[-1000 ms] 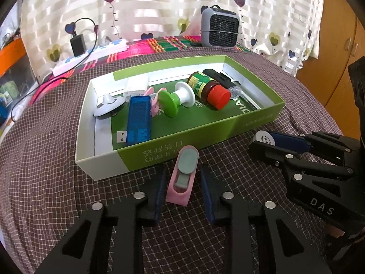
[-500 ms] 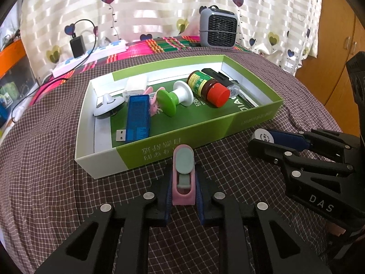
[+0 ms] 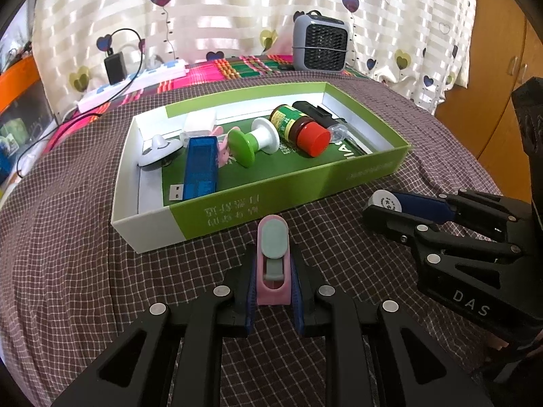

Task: Organize rigid objects
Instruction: 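Lift the pink clip and white cap and carry both over the green box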

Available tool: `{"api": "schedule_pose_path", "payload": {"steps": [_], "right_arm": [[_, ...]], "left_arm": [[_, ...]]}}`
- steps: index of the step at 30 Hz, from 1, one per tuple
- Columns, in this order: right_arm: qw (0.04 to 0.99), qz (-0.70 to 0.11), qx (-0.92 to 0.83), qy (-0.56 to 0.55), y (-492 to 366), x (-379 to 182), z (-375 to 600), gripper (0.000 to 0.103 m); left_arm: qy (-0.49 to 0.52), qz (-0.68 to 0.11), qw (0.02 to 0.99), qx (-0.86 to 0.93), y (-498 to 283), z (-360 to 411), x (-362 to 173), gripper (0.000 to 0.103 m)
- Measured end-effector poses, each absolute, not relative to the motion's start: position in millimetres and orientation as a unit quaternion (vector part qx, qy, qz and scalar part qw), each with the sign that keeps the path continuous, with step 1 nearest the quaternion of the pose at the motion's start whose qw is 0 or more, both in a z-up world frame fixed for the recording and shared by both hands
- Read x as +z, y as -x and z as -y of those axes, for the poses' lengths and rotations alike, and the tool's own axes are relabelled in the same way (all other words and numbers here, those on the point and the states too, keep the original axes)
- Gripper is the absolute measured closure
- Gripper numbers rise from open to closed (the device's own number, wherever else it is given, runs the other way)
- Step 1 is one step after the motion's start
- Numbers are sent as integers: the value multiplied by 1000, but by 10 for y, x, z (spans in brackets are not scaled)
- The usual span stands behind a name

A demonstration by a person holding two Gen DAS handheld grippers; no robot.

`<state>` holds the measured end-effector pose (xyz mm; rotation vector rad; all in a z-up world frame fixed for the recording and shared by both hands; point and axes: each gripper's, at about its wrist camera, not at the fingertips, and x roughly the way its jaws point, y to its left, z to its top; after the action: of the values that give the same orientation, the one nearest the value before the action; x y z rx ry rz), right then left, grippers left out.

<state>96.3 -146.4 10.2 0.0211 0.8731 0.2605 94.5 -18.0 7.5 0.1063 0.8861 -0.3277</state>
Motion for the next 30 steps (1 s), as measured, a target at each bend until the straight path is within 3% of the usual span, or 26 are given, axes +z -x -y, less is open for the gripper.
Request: {"api": "schedule_pose_path", "payload": {"steps": [30], "right_arm": [[916, -376, 138, 3, -741, 528, 1439, 74]], "left_arm": [[-42, -365, 917, -155, -646, 120, 613, 86]]}}
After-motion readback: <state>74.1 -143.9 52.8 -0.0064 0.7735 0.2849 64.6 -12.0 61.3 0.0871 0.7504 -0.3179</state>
